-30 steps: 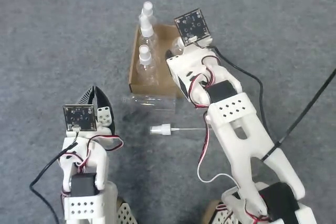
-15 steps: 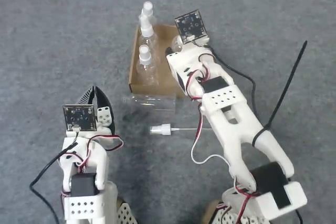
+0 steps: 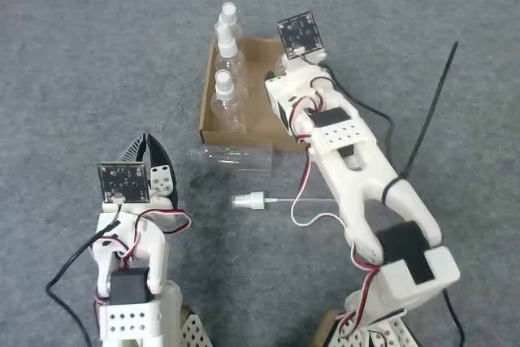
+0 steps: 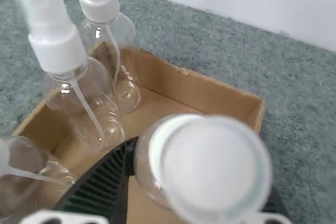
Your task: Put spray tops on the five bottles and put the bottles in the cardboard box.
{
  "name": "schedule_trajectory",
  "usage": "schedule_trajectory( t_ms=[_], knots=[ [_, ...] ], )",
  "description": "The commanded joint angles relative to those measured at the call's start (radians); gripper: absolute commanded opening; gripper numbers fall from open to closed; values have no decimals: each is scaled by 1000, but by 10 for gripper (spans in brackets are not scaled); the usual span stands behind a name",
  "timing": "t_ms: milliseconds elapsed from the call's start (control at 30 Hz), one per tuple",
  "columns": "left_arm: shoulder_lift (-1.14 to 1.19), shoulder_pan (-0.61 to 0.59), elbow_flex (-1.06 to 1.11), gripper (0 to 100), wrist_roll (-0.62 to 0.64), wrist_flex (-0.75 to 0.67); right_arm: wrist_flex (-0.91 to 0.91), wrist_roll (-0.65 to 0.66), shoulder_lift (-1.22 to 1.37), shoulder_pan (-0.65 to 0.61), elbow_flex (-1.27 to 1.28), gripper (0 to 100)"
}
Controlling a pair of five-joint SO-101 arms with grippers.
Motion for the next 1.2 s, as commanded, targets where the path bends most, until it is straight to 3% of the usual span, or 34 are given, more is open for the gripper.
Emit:
schedule_trajectory(
  t_ms=[0, 1167],
  knots=[
    [-15, -5, -13, 12, 8, -15, -21, -6, -10, 22, -84, 133],
    [-15, -5, -13, 12, 8, -12, -25, -9, 364, 97, -390, 138]
  ],
)
